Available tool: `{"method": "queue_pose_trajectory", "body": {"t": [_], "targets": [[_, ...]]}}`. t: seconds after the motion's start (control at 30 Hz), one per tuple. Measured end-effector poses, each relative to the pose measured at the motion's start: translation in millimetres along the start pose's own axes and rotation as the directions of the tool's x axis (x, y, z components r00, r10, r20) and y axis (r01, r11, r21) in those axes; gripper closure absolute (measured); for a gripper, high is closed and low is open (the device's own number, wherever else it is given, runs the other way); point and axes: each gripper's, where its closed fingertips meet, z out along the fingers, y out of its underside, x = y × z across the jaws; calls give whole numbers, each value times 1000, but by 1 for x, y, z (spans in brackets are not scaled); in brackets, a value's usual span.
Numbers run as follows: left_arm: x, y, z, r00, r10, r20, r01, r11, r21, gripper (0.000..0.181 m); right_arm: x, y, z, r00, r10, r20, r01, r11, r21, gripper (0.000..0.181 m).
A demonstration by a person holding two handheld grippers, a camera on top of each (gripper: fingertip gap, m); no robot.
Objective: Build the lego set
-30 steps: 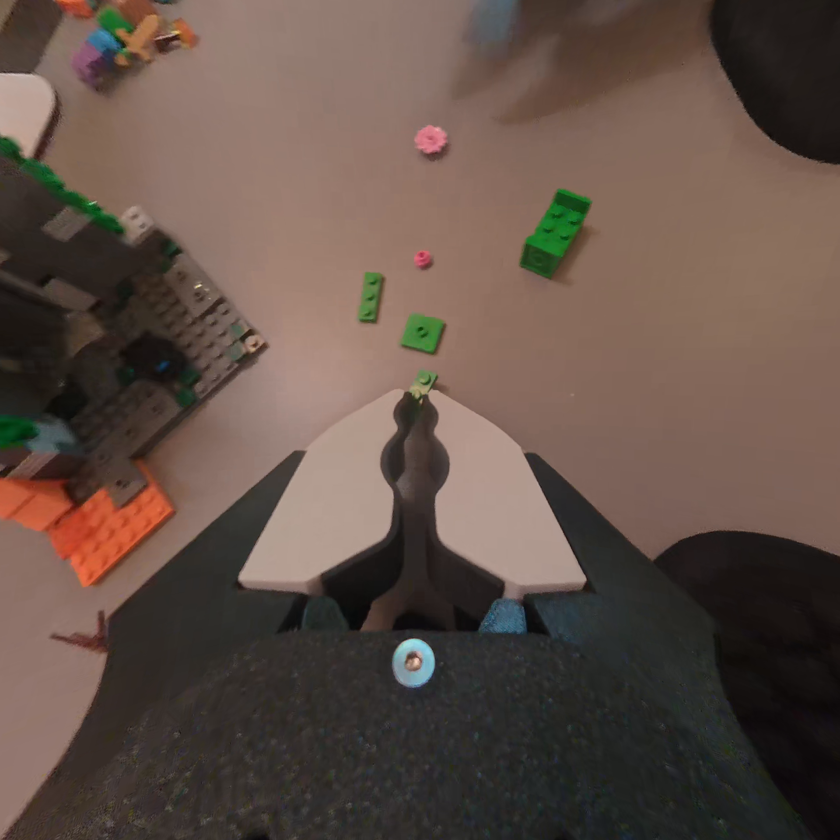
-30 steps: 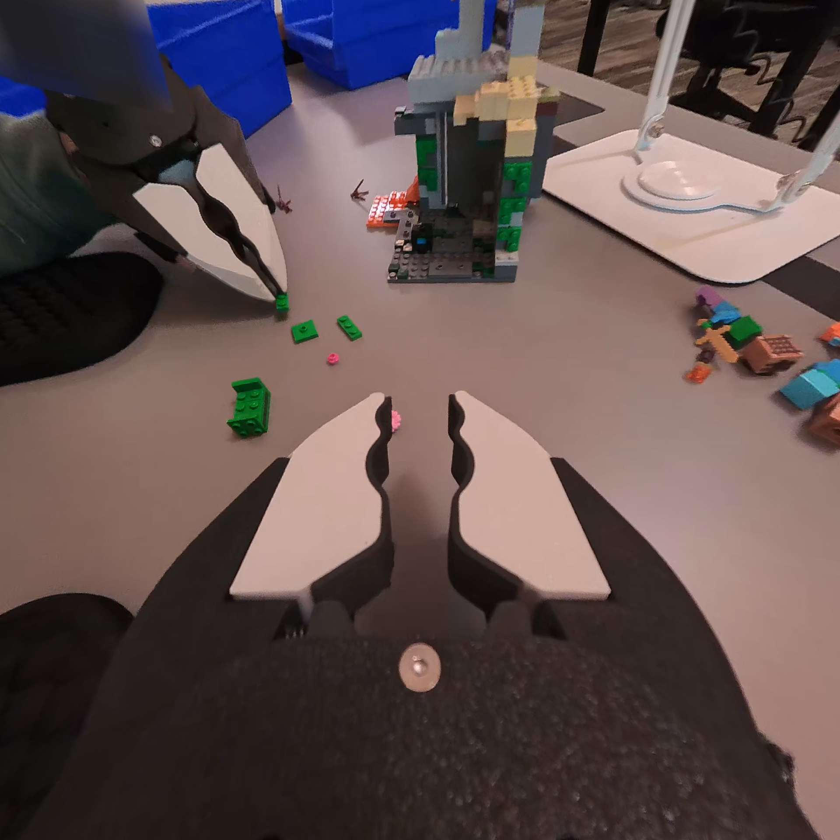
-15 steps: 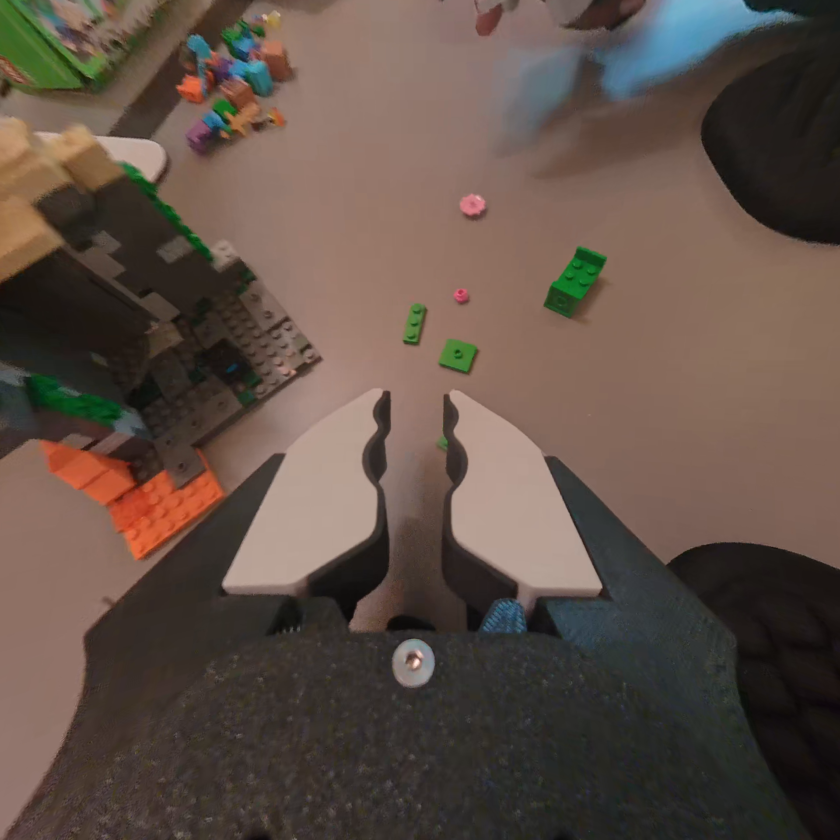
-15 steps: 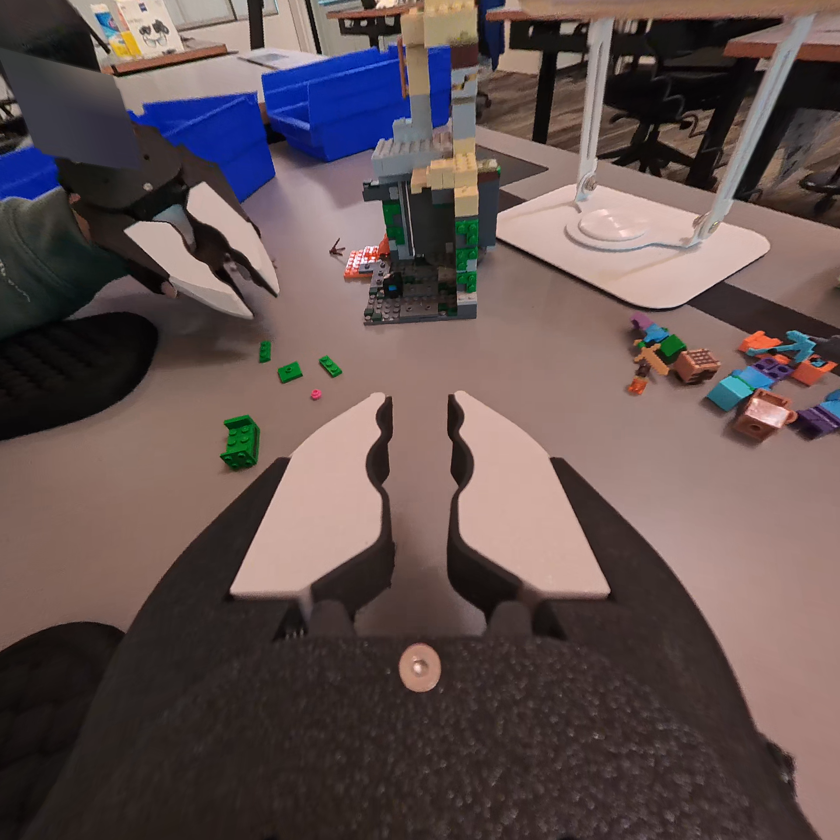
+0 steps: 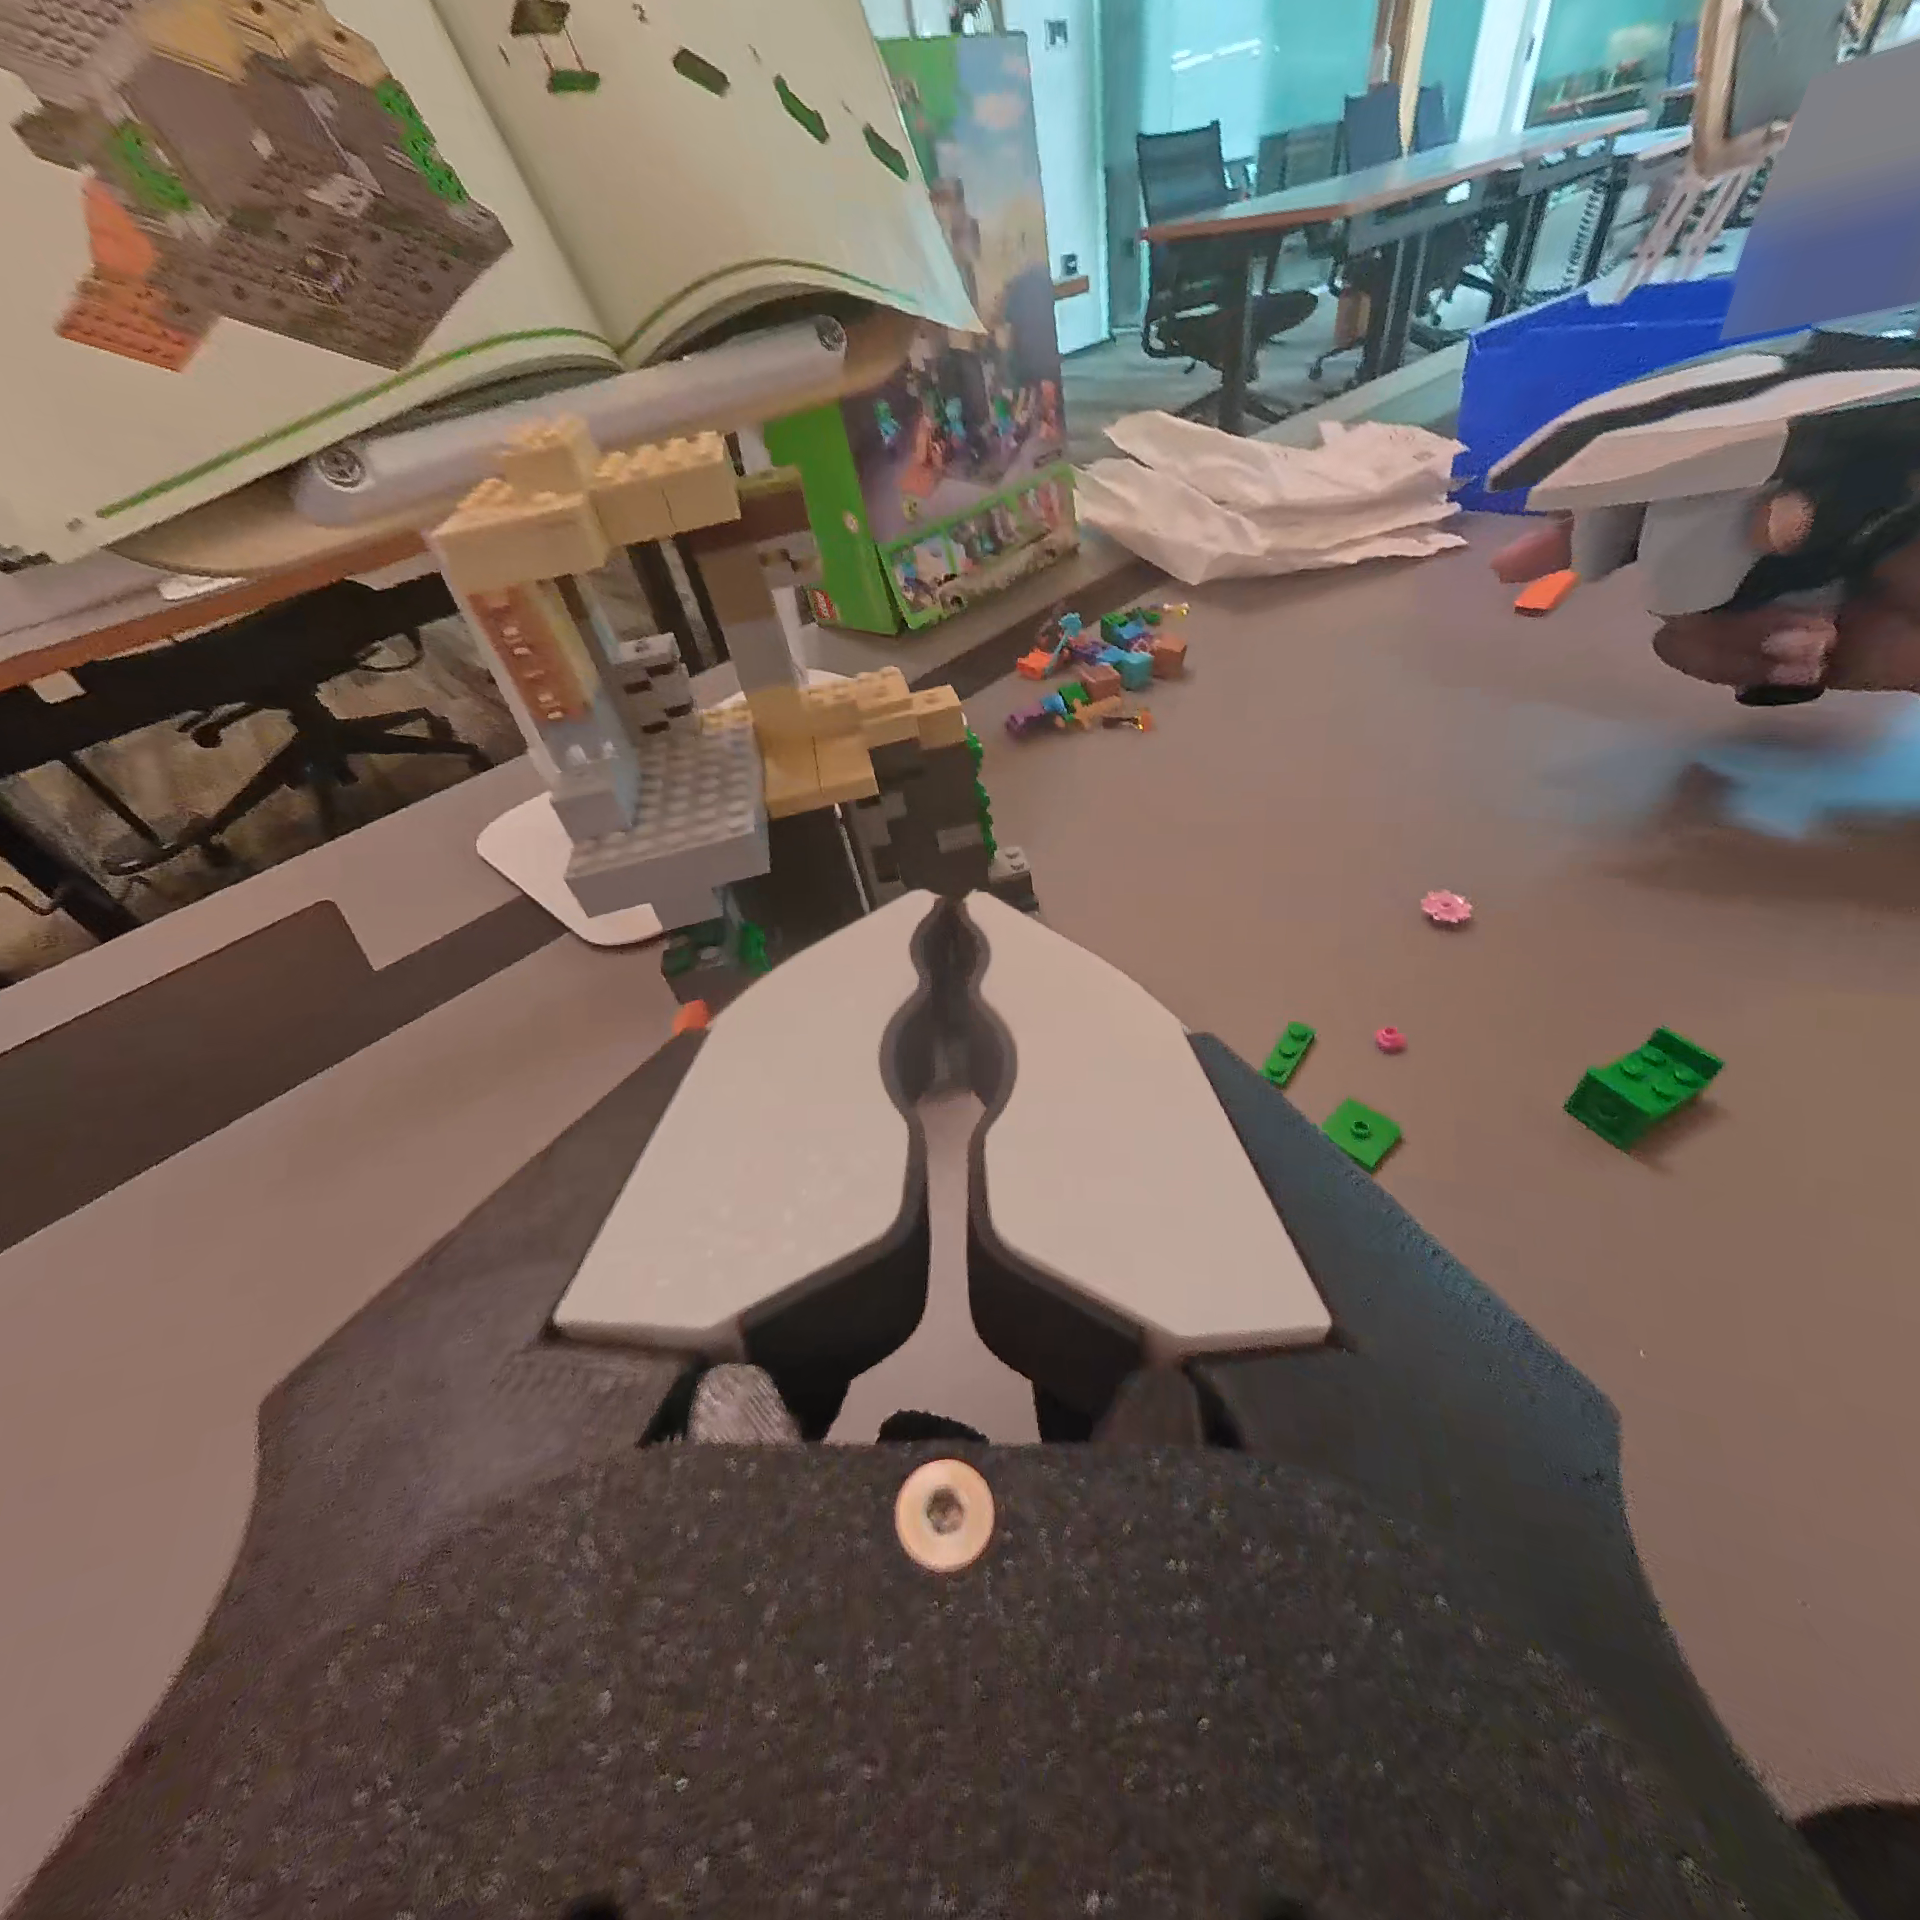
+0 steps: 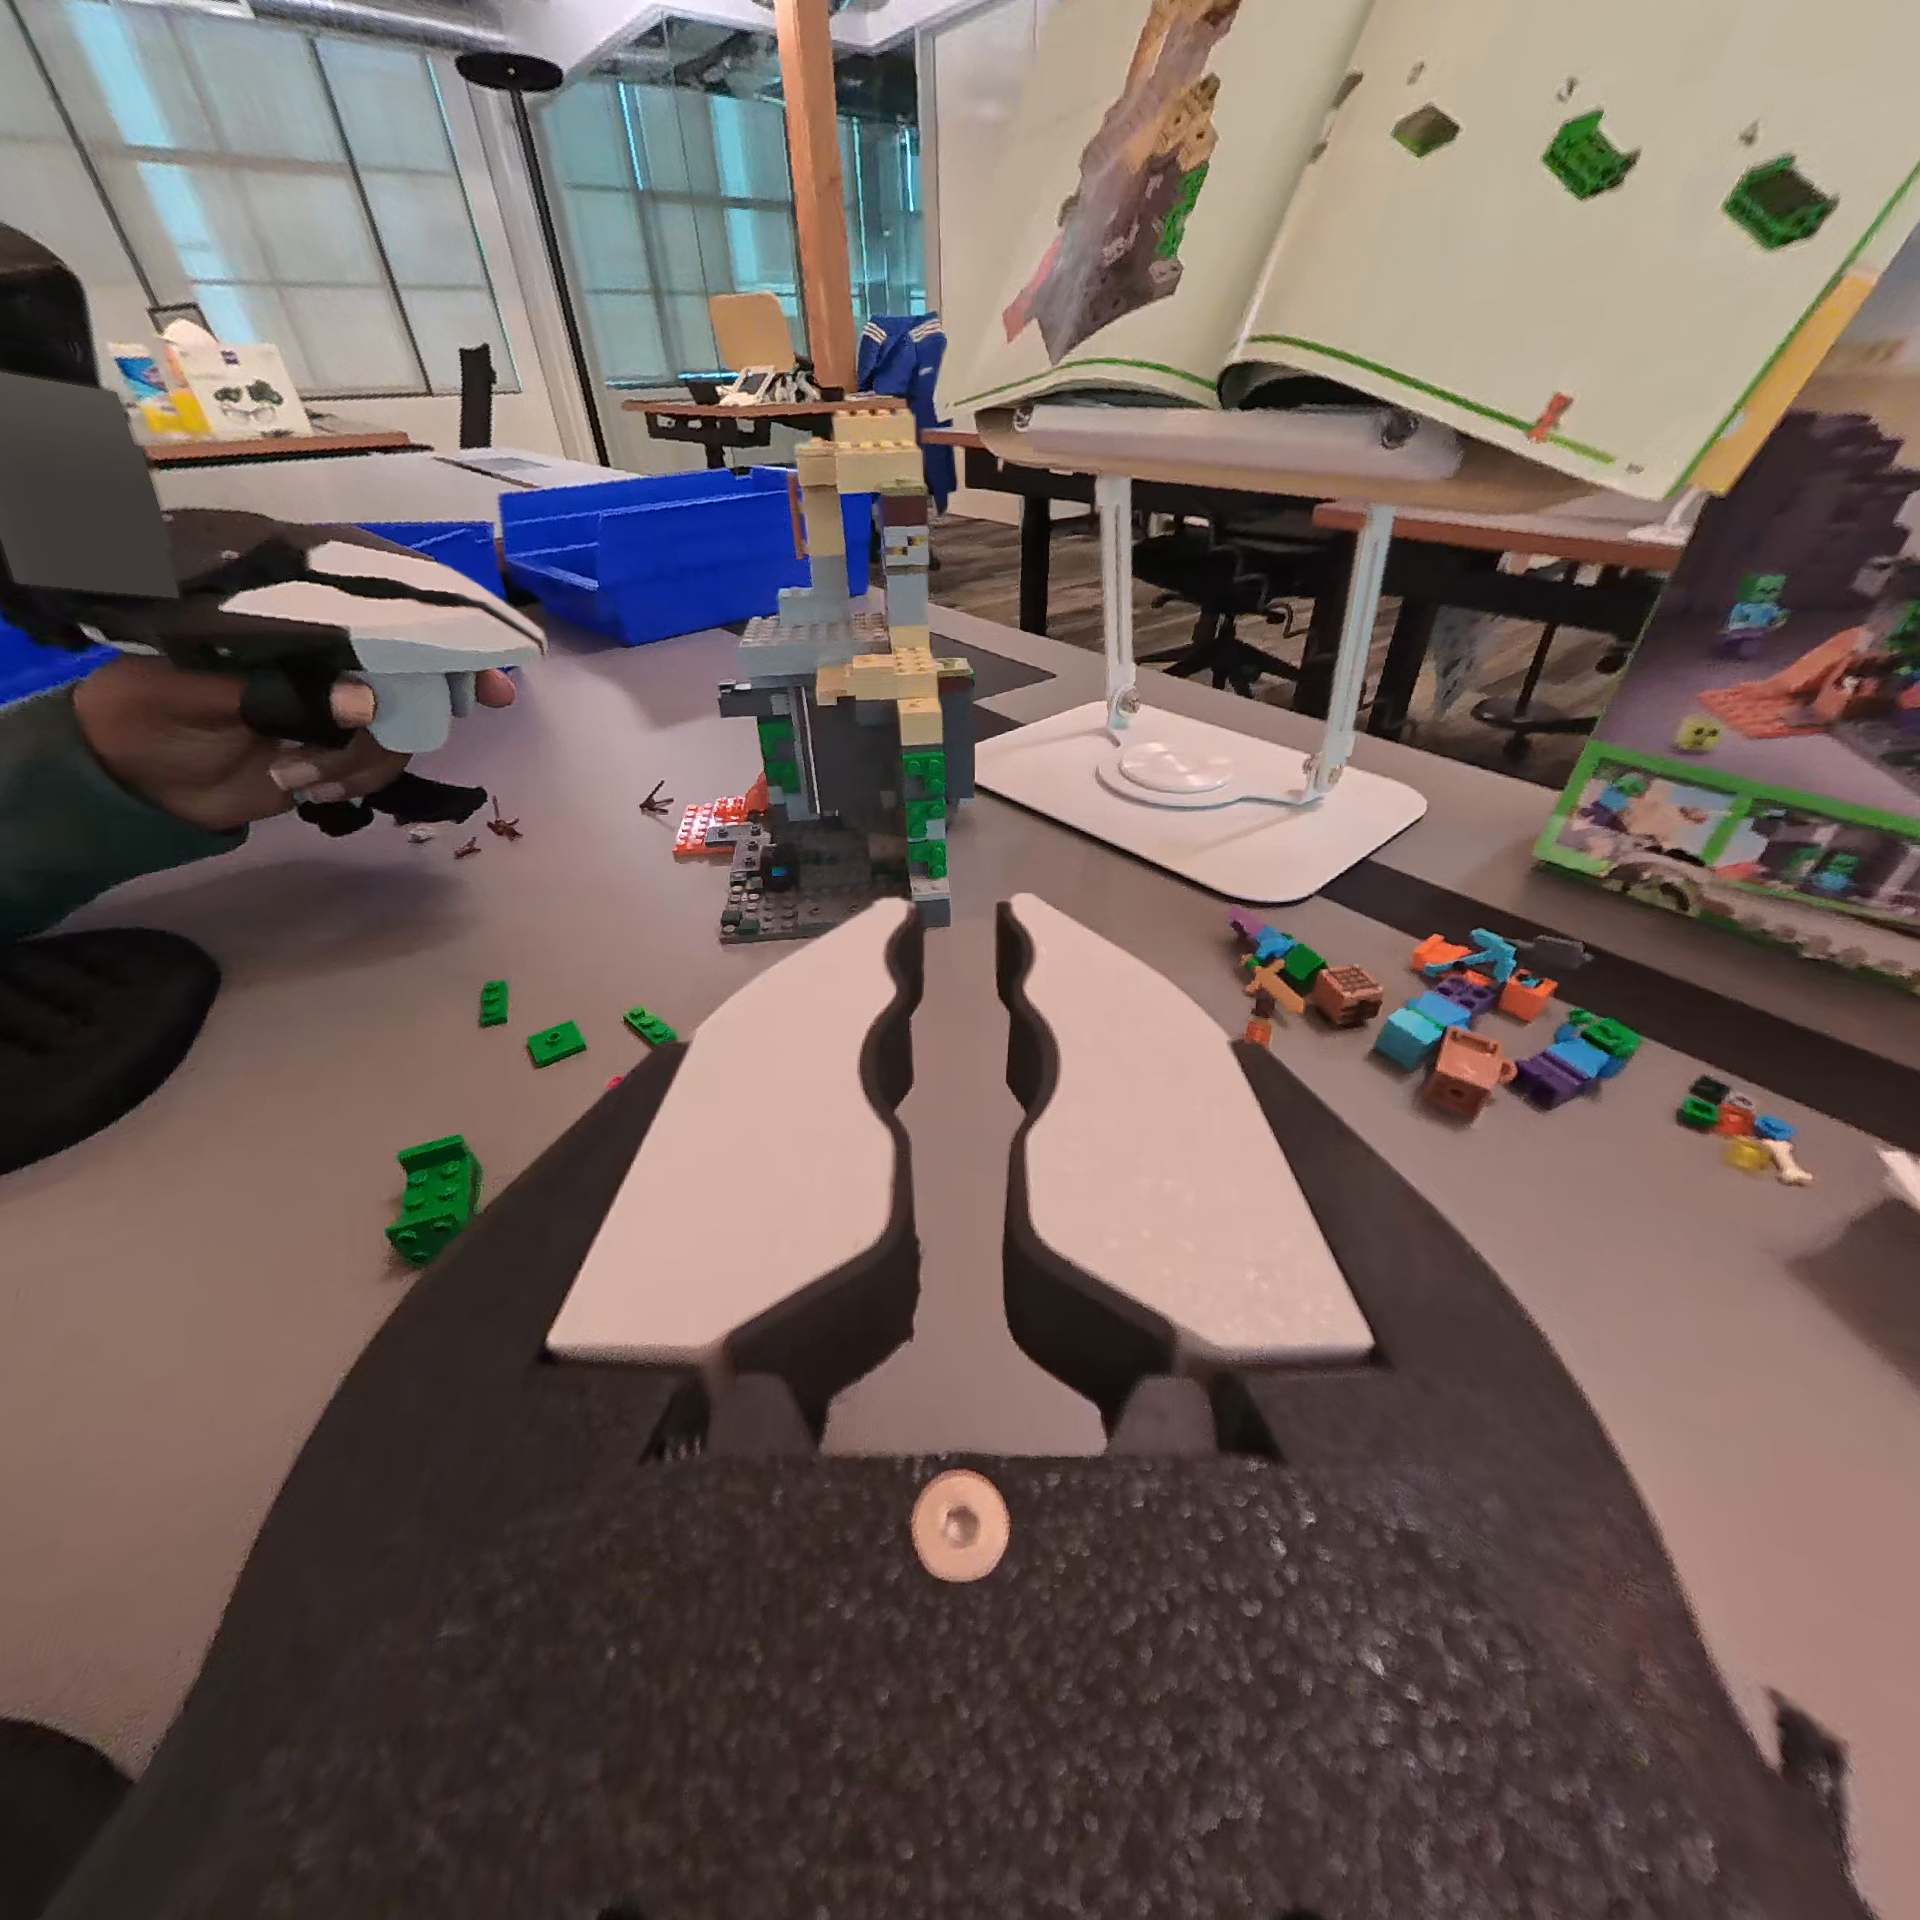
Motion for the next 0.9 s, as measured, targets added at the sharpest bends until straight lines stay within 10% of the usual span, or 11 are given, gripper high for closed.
{"method": "queue_pose_trajectory", "body": {"t": [0.9], "targets": [[6,17,12,995,-102,-1,102,994,-35,177,-48,35,23,991,-92,102,104,986,-128,181]]}}
